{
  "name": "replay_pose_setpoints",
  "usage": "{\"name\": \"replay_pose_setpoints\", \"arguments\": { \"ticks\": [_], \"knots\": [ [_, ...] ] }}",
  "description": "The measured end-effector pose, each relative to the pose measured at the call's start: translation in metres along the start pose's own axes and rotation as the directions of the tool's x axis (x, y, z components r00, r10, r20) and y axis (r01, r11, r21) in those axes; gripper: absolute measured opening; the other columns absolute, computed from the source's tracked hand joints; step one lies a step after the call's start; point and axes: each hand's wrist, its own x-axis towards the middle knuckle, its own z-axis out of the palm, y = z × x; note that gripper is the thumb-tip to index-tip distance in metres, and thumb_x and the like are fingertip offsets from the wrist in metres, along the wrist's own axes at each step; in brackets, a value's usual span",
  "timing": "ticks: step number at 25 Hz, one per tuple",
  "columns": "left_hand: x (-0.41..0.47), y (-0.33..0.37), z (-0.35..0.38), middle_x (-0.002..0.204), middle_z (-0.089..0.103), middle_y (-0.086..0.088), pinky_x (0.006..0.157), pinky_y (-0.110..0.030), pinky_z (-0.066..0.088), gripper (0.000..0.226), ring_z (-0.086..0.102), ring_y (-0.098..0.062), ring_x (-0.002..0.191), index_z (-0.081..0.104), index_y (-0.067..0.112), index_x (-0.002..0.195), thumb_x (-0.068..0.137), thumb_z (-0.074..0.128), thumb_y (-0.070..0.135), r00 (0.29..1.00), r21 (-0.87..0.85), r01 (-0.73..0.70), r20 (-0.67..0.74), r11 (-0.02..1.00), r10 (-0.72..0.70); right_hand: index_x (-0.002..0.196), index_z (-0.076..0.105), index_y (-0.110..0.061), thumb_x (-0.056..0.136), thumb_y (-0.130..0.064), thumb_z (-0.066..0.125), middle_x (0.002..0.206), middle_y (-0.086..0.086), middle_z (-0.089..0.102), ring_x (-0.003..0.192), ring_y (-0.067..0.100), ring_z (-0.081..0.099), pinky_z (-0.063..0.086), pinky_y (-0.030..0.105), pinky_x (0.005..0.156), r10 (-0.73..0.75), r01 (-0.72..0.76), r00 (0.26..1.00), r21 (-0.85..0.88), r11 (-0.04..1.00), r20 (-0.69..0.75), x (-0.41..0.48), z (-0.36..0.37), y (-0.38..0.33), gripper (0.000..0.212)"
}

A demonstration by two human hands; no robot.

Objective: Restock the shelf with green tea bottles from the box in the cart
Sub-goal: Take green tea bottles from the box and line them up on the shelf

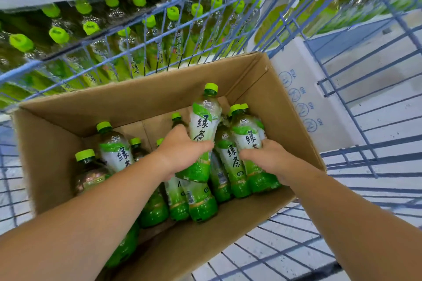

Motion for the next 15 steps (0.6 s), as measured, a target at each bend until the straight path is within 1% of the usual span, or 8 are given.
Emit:
{"name": "replay_pose_setpoints", "arguments": {
  "ticks": [1,2,4,5,7,9,10,15],
  "knots": [
    [-0.005,0.000,-0.005,0.100,0.065,-0.004,0.071,-0.034,0.053,0.045,0.065,-0.020,0.088,0.055,0.018,0.105,0.074,0.081,0.038,1.000,0.009,-0.007,0.008,1.000,0.007,0.150,0.030,-0.006,0.080,-0.041,0.074,0.144,0.010,0.044,0.116,0.025,0.050,0.045,0.039,0.097,-0.006,0.005,1.000,0.045,0.999,0.017,-0.009,0.003,-0.004,0.090],
    [-0.011,0.001,-0.011,0.099,0.064,-0.005,0.071,-0.036,0.054,0.045,0.065,-0.022,0.088,0.053,0.018,0.105,0.074,0.081,0.034,1.000,0.012,-0.015,0.020,1.000,0.014,0.145,0.038,-0.007,0.077,-0.042,0.076,0.140,0.008,0.049,0.118,0.027,0.053,0.046,0.041,0.099,-0.014,0.012,1.000,0.093,0.996,0.016,-0.014,0.007,-0.007,0.085],
    [-0.023,0.005,-0.025,0.098,0.067,-0.007,0.068,-0.040,0.058,0.047,0.067,-0.022,0.086,0.054,0.017,0.107,0.072,0.082,0.029,0.998,0.013,-0.051,0.044,0.999,0.050,0.117,0.060,-0.014,0.075,-0.038,0.077,0.119,0.006,0.063,0.104,0.024,0.062,0.051,0.043,0.096,-0.049,0.051,0.999,0.173,0.984,-0.014,-0.028,0.017,-0.014,0.051],
    [-0.027,0.007,-0.032,0.096,0.070,-0.006,0.068,-0.039,0.060,0.042,0.069,-0.020,0.083,0.058,0.017,0.105,0.071,0.082,0.025,0.995,0.006,-0.091,0.052,0.996,0.090,0.099,0.062,-0.019,0.078,-0.033,0.076,0.105,0.003,0.065,0.092,0.019,0.062,0.052,0.040,0.091,-0.081,0.085,0.996,0.203,0.975,-0.027,-0.038,0.024,-0.020,0.029],
    [-0.039,0.006,-0.048,0.082,0.072,0.003,0.061,-0.022,0.055,0.024,0.066,-0.011,0.071,0.064,0.022,0.092,0.075,0.079,0.013,0.985,-0.011,-0.164,0.059,0.986,0.164,0.082,0.057,-0.020,0.083,-0.024,0.073,0.091,-0.001,0.064,0.080,0.011,0.058,0.051,0.037,0.086,-0.142,0.155,0.987,0.251,0.956,-0.069,-0.053,0.040,-0.027,0.017],
    [-0.054,0.006,-0.067,0.069,0.068,0.013,0.052,-0.012,0.048,0.021,0.061,-0.004,0.063,0.064,0.021,0.082,0.075,0.078,0.008,0.978,-0.030,-0.201,0.042,0.979,0.202,0.093,0.064,-0.021,0.082,-0.023,0.073,0.099,0.001,0.070,0.087,0.017,0.065,0.055,0.042,0.090,-0.164,0.193,0.978,0.265,0.945,-0.128,-0.070,0.061,-0.038,0.015],
    [-0.063,0.005,-0.078,0.067,0.069,0.013,0.053,-0.014,0.049,0.021,0.062,-0.005,0.064,0.064,0.021,0.081,0.074,0.079,0.008,0.976,-0.035,-0.215,0.029,0.976,0.216,0.096,0.066,-0.023,0.081,-0.023,0.073,0.099,0.000,0.072,0.090,0.019,0.067,0.056,0.044,0.090,-0.176,0.211,0.974,0.291,0.933,-0.141,-0.078,0.072,-0.044,0.016],
    [-0.100,-0.009,-0.138,0.083,0.076,-0.003,0.068,-0.038,0.059,0.024,0.072,-0.023,0.079,0.070,0.018,0.089,0.067,0.079,0.018,0.975,-0.054,-0.218,-0.052,0.974,0.215,0.100,0.067,-0.017,0.078,-0.031,0.073,0.096,0.006,0.072,0.088,0.023,0.068,0.054,0.035,0.074,-0.243,0.298,0.949,0.319,0.899,-0.203,-0.118,0.117,-0.074,0.026]
  ]
}}
